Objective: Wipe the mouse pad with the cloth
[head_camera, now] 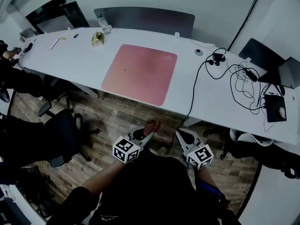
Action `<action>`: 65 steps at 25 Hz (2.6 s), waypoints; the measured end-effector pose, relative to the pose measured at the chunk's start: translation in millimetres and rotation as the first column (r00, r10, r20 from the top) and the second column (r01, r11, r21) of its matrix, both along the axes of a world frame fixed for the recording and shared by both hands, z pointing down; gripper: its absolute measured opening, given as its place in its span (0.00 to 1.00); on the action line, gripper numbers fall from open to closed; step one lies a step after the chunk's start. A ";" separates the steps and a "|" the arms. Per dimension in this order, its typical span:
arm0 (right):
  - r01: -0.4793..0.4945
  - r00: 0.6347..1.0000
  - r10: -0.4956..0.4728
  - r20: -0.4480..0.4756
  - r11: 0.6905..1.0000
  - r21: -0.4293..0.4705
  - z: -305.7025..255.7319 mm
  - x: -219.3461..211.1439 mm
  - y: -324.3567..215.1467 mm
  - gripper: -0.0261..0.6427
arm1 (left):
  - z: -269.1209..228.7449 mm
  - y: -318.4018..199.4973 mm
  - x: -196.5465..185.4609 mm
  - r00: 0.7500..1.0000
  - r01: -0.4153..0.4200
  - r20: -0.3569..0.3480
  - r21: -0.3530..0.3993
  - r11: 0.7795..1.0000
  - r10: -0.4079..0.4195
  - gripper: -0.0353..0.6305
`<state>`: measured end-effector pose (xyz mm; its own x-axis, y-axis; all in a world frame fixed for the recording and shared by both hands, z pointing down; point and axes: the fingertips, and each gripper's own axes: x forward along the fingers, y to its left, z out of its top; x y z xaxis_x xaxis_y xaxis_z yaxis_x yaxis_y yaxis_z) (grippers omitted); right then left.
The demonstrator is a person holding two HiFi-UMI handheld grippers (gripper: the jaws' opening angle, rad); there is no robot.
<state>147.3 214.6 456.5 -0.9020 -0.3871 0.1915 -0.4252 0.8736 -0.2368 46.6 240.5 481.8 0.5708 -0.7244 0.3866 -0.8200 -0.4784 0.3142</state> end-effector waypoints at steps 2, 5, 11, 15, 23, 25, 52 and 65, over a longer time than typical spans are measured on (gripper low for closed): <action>-0.003 1.000 0.003 0.009 1.000 -0.004 -1.3 0.0 -4.5 0.07 | -0.5 -4.9 -0.4 1.000 -0.004 0.001 -0.003 1.000 0.004 0.18; 0.020 1.000 -0.020 0.023 1.000 -0.012 -1.8 -3.4 -5.2 0.07 | 1.2 -9.7 -1.8 1.000 -0.008 0.007 -0.011 1.000 0.008 0.18; 0.035 0.999 -0.035 0.020 0.999 -0.015 -1.0 -10.3 -15.4 0.07 | 6.2 -24.1 -2.4 1.000 -0.015 0.009 -0.020 1.000 0.016 0.18; 0.023 1.000 -0.023 -0.008 1.000 -0.014 1.7 -12.5 -24.5 0.07 | 10.4 -35.1 -0.9 1.000 -0.027 0.007 -0.025 0.999 0.027 0.18; -0.010 1.000 0.010 -0.020 0.999 -0.035 6.9 -16.6 -42.9 0.07 | 27.0 -64.8 -5.3 0.998 -0.062 0.011 -0.051 0.997 0.063 0.18; -0.027 0.999 0.026 -0.018 0.999 -0.042 7.3 -19.1 -49.5 0.07 | 33.9 -72.4 -6.7 0.997 -0.078 0.004 -0.071 0.994 0.078 0.18; -0.237 0.970 0.228 -0.089 0.965 -0.116 11.8 -30.3 -117.6 0.07 | 115.7 -190.9 -7.4 0.983 -0.182 -0.031 -0.308 0.934 0.182 0.18; -0.189 0.979 0.179 -0.099 0.976 -0.107 12.8 -69.8 -134.2 0.07 | 125.3 -189.7 -82.7 0.987 -0.064 0.122 -0.310 0.949 0.106 0.18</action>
